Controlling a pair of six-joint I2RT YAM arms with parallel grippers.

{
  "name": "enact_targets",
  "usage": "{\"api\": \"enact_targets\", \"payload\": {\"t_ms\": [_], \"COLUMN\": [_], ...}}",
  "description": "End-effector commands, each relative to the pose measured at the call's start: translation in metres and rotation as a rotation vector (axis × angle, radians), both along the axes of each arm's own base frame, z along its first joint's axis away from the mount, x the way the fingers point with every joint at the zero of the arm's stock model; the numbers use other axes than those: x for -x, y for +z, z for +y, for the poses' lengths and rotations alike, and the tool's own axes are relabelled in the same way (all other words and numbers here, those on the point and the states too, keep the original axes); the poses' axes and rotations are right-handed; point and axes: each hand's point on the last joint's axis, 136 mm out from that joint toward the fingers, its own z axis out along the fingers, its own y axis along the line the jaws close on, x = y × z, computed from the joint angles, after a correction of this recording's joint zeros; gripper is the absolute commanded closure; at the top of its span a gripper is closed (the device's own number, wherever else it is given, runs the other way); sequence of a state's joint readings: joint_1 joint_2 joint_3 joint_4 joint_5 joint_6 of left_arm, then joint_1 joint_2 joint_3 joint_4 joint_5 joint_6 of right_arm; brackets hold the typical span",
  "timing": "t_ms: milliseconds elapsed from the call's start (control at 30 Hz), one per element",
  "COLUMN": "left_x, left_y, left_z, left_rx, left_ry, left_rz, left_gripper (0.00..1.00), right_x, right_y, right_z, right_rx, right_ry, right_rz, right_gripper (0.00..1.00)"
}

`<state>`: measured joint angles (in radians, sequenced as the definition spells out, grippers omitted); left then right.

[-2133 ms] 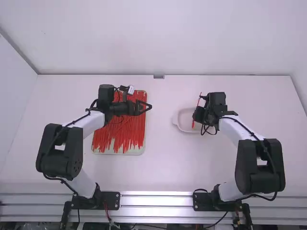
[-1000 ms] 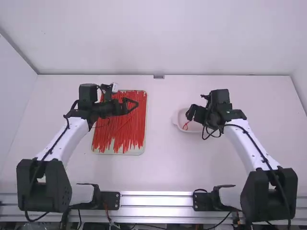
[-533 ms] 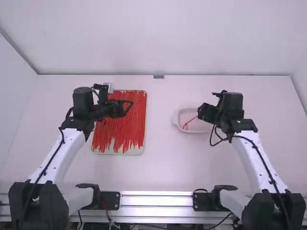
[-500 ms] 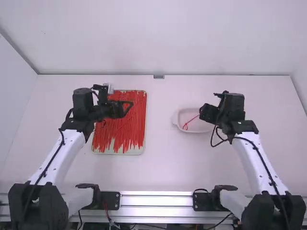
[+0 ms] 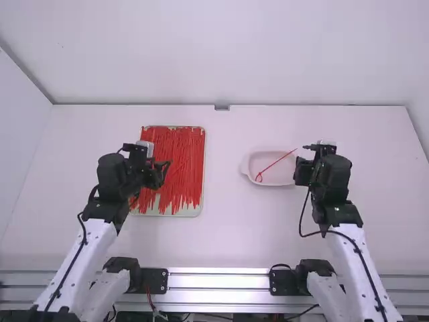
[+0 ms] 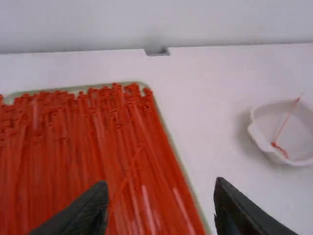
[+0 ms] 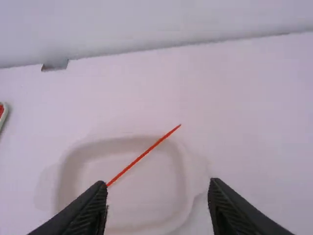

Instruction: Fasten the cable tie

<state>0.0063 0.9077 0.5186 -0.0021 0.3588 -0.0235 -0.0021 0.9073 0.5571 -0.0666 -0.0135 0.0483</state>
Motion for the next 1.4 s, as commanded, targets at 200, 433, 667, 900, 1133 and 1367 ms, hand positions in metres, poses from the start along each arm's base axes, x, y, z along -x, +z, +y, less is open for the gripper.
{"api": "enact_targets", "payload": {"t_ms": [200, 433, 667, 900, 1133, 1367], "left_x": [0.030, 0.053, 0.069, 0.068, 0.066, 0.066], "left_y": [-0.038, -0.072, -0.103, -0.089, -0.066, -0.047], "left_z": [0.040, 0.058, 0.058, 0.058, 0.058, 0.058], "left_rx": [-0.137, -0.189, -0.189, -0.175, -0.159, -0.146], "left_ry": [0.203, 0.299, 0.299, 0.308, 0.317, 0.324], "left_rz": [-0.018, -0.017, -0.017, -0.112, -0.211, -0.293], "left_gripper": [0.65, 0.80, 0.94, 1.00, 1.00, 1.00], "right_x": [0.031, 0.055, 0.072, 0.075, 0.073, 0.073], "right_y": [-0.022, -0.055, -0.087, -0.088, -0.065, -0.046], "right_z": [-0.002, -0.002, -0.002, -0.002, -0.002, -0.002], "right_rx": [0.049, 0.049, 0.049, 0.049, 0.050, 0.050], "right_ry": [0.013, 0.013, 0.013, 0.011, 0.009, 0.007], "right_rz": [-0.071, -0.071, -0.071, -0.134, -0.234, -0.318], "right_gripper": [0.66, 0.82, 0.95, 1.00, 1.00, 1.00]}}
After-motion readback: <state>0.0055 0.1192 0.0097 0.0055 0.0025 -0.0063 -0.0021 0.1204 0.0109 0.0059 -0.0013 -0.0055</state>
